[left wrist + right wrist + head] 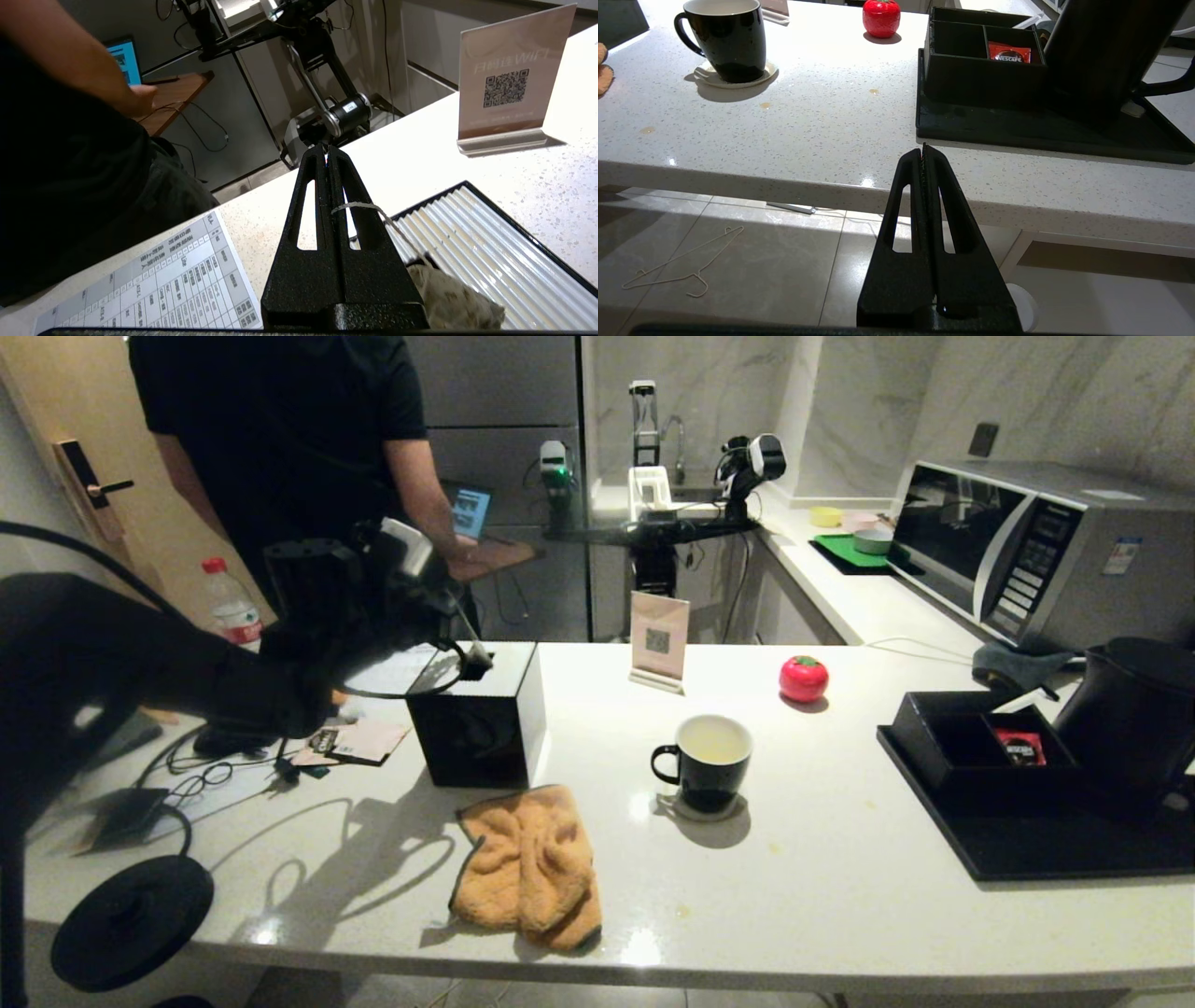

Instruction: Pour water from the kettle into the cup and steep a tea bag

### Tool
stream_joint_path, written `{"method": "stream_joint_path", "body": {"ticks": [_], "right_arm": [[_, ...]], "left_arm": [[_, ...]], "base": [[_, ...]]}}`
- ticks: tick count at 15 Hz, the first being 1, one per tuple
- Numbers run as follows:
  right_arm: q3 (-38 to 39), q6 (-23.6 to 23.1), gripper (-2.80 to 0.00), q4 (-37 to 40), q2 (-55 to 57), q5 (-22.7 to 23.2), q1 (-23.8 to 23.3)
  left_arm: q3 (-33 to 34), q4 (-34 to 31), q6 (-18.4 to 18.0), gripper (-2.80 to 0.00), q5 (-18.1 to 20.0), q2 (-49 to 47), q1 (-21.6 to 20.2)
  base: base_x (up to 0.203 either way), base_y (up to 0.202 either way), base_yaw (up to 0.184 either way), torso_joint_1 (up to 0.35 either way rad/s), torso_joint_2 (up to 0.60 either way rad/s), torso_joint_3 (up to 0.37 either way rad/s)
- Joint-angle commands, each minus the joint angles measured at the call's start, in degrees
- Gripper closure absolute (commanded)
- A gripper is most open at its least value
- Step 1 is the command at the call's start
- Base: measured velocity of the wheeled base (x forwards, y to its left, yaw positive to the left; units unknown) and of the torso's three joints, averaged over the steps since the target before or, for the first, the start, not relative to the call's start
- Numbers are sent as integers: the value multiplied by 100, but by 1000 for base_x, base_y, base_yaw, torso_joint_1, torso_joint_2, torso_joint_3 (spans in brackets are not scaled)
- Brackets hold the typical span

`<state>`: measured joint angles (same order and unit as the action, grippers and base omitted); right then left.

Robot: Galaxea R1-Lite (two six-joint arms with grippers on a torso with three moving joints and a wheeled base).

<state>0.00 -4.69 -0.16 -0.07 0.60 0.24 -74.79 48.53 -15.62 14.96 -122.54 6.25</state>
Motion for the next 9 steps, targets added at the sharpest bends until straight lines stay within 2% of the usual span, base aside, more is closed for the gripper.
{"method": "stream_joint_path", "body": {"ticks": [1, 3, 7, 9], "right_arm": [[0, -5, 0, -2, 7, 2, 2], [-9, -3, 0, -2, 7, 2, 2], [0, -5, 0, -9, 7, 2, 2], [0, -5, 0, -2, 7, 2, 2]], "left_arm": [[-150, 17, -12, 0, 7, -7, -54], [-246, -39, 11, 0, 74, 17, -40], [-524, -45, 324, 0, 852, 35, -42], [-545, -41, 340, 0, 1018, 55, -63]], "base": [[0, 0, 0, 0, 0, 0], [0, 0, 0, 0, 0, 0], [0, 0, 0, 0, 0, 0], [0, 0, 0, 0, 0, 0]]}}
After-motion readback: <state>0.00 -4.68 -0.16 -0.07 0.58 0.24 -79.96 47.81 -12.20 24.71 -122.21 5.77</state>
